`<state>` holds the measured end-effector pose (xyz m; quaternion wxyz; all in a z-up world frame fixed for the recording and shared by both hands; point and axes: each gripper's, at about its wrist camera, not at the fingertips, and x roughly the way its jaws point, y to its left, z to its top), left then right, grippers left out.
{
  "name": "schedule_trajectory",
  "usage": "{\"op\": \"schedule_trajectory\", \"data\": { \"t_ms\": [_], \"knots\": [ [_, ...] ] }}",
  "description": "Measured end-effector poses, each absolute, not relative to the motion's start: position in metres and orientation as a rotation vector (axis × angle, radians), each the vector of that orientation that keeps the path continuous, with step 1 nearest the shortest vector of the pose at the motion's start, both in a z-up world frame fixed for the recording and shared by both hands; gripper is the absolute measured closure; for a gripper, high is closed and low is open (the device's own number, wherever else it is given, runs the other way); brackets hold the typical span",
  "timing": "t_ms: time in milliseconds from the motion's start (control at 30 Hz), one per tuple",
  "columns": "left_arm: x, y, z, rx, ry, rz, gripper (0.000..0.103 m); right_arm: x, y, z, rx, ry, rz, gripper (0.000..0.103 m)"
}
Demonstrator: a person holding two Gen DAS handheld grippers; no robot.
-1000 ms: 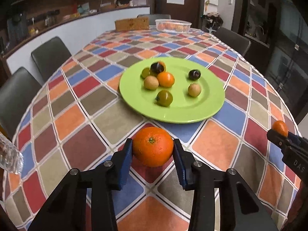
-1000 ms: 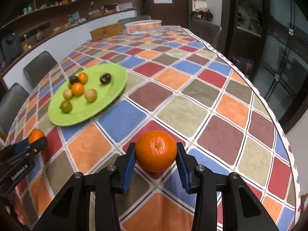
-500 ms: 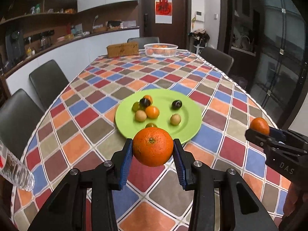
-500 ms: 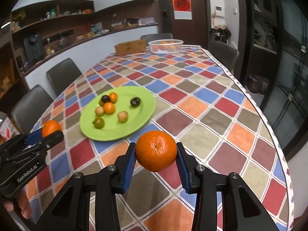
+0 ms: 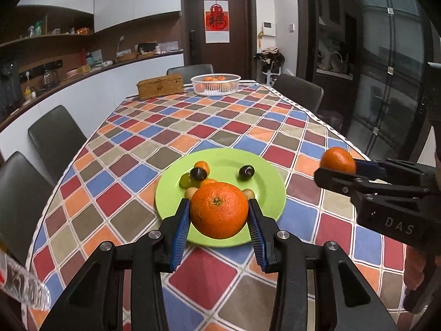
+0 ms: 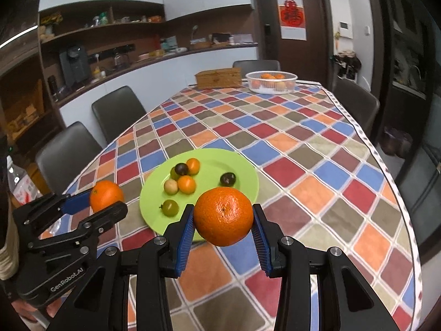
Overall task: Organize fruits
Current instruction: 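Carry both oranges onto the green plate and open both tools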
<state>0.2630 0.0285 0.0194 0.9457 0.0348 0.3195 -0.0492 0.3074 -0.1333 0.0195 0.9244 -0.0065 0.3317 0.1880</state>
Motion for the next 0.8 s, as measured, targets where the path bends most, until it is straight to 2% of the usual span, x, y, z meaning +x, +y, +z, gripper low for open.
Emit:
{"op": "schedule_trajectory", "data": {
  "t_ms": [367,800],
  "knots": [
    [0.310,0.036,0.002,0.065,0.678,-0.183,0.063,0.358,-0.108,0.001,-0.077,0.704,0.479,0.062],
    [0.363,0.053,-0.038,-0.053,0.811,-0.222,0.063,0.409,-0.090,-0.030,-0.133,0.792,0.486,0.062]
  ]
}}
